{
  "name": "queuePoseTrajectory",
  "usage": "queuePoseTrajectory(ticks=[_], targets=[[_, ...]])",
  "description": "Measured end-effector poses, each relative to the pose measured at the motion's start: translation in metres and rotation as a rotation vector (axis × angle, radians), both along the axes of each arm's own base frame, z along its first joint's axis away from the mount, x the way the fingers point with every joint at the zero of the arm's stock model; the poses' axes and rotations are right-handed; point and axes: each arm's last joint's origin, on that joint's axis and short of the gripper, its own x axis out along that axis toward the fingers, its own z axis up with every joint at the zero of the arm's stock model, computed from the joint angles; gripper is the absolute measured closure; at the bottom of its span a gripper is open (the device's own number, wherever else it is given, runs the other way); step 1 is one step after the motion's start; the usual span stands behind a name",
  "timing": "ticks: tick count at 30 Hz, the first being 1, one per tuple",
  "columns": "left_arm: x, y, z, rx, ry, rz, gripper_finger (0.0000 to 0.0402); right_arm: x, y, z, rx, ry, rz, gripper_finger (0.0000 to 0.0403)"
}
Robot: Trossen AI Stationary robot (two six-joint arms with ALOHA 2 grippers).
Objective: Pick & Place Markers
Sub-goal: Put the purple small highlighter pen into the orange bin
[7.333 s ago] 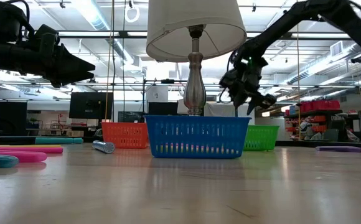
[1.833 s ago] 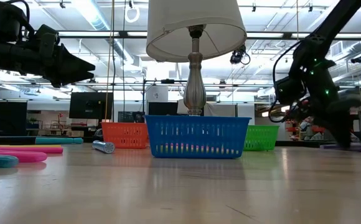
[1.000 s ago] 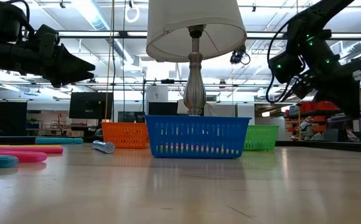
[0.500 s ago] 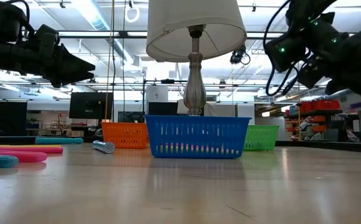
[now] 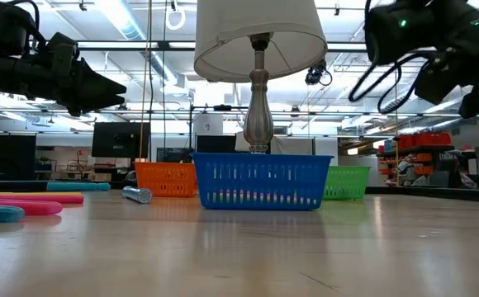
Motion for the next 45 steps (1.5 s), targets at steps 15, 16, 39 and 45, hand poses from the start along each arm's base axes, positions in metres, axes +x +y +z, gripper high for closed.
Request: queuePoseTrajectory(ticks=[15, 16, 39, 45], targets=[[0.000, 0.000, 0.000, -0.001, 0.000, 0.001, 0.0149, 0.024, 0.069, -0.001, 0.074, -0.354, 0.098, 0.0369], [0.000, 0.000, 0.000, 0.000, 0.001, 0.001, 0.0149, 0.024, 0.073, -0.001, 0.068, -0.380, 0.114, 0.0369], [0.000, 0.000, 0.000, 0.000, 0.000, 0.000, 0.0149, 0.083, 0.125, 0.022, -0.107, -0.981, 0.523, 0.0369], [0.000, 0.000, 0.000, 0.000, 0.000, 0.000, 0.0149, 0.116, 0.133, 0.037, -0.212, -1.105, 0.651, 0.0369]])
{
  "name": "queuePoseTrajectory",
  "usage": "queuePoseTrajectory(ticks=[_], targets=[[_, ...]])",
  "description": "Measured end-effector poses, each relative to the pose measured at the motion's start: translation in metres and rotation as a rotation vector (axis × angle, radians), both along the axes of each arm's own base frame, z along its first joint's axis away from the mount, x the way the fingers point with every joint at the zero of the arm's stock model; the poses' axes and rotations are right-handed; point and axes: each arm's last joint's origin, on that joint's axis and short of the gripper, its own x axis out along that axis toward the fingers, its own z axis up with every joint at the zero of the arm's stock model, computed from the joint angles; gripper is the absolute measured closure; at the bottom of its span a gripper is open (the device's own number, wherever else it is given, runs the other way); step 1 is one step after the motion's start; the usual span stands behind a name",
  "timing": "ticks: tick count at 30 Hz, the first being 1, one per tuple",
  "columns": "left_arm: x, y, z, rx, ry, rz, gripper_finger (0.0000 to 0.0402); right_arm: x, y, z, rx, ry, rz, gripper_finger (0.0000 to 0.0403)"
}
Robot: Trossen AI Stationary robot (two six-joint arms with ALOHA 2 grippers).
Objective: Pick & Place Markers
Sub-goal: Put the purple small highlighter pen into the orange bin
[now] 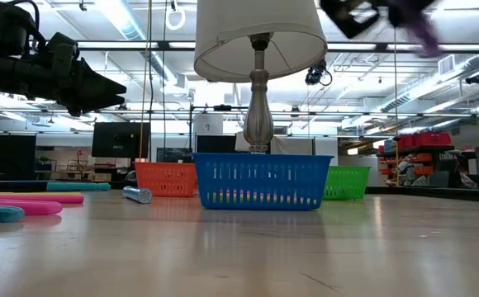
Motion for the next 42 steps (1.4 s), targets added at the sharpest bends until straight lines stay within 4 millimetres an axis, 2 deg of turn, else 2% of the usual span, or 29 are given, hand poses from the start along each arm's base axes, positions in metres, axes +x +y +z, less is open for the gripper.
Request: queuePoseTrajectory(ticks=[6, 12, 17, 22, 32, 42], targets=[[0.000, 0.000, 0.000, 0.000, 0.000, 0.000, 0.0149, 0.032, 0.003, 0.013, -0.158, -0.163, 0.087, 0.0369], [0.000, 0.000, 0.000, 0.000, 0.000, 0.000, 0.0149, 0.064, -0.004, 0.028, -0.300, -0.306, 0.159, 0.0369], [0.000, 0.000, 0.000, 0.000, 0.000, 0.000, 0.0149, 0.089, -0.015, 0.042, -0.423, -0.433, 0.146, 0.0369], [0.000, 0.000, 0.000, 0.000, 0.001, 0.000, 0.0149, 0.105, -0.029, 0.055, -0.542, -0.602, 0.146, 0.0369], [0.000, 0.000, 0.000, 0.000, 0.001, 0.000, 0.0149, 0.120, -0.044, 0.077, -0.770, -0.869, 0.223, 0.0369], [0.000, 0.000, 0.000, 0.000, 0.001, 0.000, 0.0149, 0.120, -0.044, 0.079, -0.843, -0.895, 0.279, 0.0369]])
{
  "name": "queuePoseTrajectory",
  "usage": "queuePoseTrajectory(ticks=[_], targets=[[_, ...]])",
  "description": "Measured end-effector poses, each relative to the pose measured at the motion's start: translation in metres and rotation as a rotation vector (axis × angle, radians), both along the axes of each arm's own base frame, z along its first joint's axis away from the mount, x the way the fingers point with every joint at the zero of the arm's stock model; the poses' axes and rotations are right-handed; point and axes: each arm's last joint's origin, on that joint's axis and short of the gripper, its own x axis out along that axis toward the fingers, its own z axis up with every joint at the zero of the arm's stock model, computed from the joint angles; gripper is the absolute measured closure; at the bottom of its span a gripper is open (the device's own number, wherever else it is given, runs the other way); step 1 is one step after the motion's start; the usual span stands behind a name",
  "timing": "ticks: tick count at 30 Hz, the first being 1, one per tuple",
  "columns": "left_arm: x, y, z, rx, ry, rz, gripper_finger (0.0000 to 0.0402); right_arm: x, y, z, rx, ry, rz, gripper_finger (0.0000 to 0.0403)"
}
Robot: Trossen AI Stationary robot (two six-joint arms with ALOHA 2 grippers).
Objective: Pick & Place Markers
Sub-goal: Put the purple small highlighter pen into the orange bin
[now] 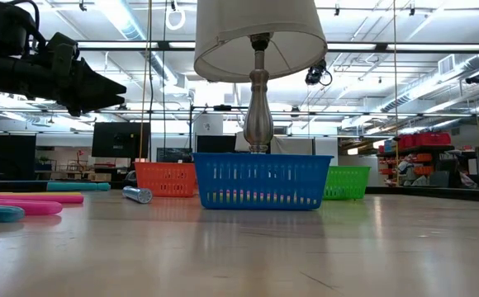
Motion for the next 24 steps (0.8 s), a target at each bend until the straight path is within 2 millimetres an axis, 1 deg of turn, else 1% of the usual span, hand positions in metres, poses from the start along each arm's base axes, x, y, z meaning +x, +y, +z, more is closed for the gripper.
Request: queuePoseTrajectory(ticks=[5, 10, 12, 15, 19, 24], targets=[[0.000, 0.000, 0.003, 0.018, -0.024, 0.000, 0.0149, 0.000, -0.001, 0.000, -0.011, -0.003, -0.035, 0.0369], [0.000, -0.001, 0.010, -0.019, -0.127, -0.016, 0.0149, 0.000, -0.002, 0.000, -0.006, -0.004, -0.056, 0.0369], [0.000, -0.001, 0.011, -0.042, -0.151, -0.045, 0.0149, 0.000, -0.002, 0.000, -0.006, -0.004, -0.055, 0.0369], [0.000, -0.004, 0.014, -0.081, -0.199, -0.134, 0.0149, 0.001, -0.004, 0.000, -0.006, -0.004, -0.060, 0.0369], [0.001, -0.007, 0.020, -0.223, -0.274, -0.271, 0.0149, 0.002, -0.007, 0.001, -0.015, -0.018, -0.081, 0.0369], [-0.003, -0.012, 0.039, -0.401, -0.352, -0.376, 0.0149, 0.002, -0.004, 0.004, -0.034, -0.046, -0.068, 0.0369]])
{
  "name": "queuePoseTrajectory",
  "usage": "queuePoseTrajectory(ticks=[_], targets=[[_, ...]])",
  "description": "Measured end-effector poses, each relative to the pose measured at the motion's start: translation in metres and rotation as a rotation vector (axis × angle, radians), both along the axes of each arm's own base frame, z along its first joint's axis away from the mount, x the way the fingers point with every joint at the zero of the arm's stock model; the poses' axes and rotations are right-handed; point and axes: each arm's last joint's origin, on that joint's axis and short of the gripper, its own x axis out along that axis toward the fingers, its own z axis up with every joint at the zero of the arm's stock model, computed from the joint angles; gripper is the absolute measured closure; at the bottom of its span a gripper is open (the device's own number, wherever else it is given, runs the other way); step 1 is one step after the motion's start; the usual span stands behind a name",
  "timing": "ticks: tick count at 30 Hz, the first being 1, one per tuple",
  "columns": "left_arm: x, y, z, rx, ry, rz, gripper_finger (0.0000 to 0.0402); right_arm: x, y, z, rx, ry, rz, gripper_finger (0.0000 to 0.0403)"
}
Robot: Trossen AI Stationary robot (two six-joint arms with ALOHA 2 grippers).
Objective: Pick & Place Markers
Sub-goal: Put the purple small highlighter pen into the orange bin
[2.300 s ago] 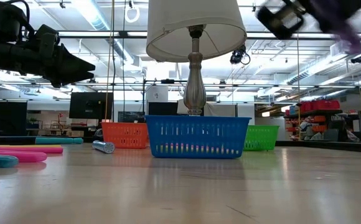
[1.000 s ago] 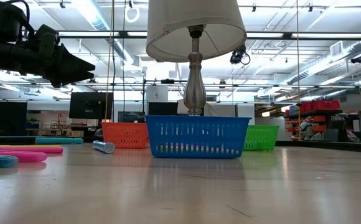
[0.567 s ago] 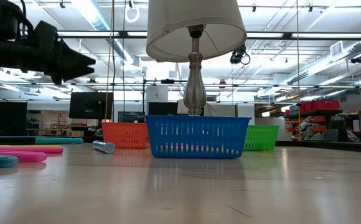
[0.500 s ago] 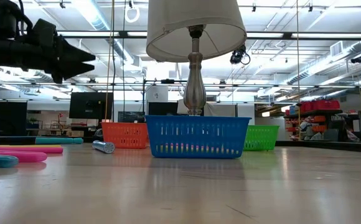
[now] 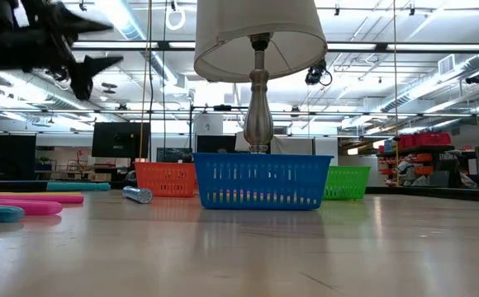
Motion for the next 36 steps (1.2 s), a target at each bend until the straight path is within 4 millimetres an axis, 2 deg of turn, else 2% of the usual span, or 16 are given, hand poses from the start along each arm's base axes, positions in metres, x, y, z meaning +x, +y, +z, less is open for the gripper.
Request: queuePoseTrajectory(ticks=[8, 12, 17, 21, 30, 36], targets=[[-0.014, -0.007, 0.046, -0.252, -0.095, -0.077, 0.0149, -0.007, 0.007, 0.010, -0.086, -0.031, 0.029, 0.0369], [-0.019, -0.011, 0.071, -0.390, -0.139, -0.171, 0.0149, -0.010, 0.012, 0.018, -0.122, -0.090, -0.016, 0.0369], [-0.020, -0.013, 0.101, -0.562, -0.129, -0.247, 0.0149, -0.011, 0.015, 0.023, -0.173, -0.128, -0.039, 0.0369], [-0.018, -0.013, 0.124, -0.686, -0.060, -0.259, 0.0149, -0.012, 0.017, 0.025, -0.282, -0.136, -0.065, 0.0369], [-0.012, -0.021, 0.181, -0.841, 0.173, -0.296, 0.0149, -0.012, 0.018, 0.026, -0.371, -0.139, -0.059, 0.0369], [0.002, -0.027, 0.203, -0.875, 0.287, -0.274, 0.0150, -0.012, 0.018, 0.029, -0.389, -0.167, -0.061, 0.0369]])
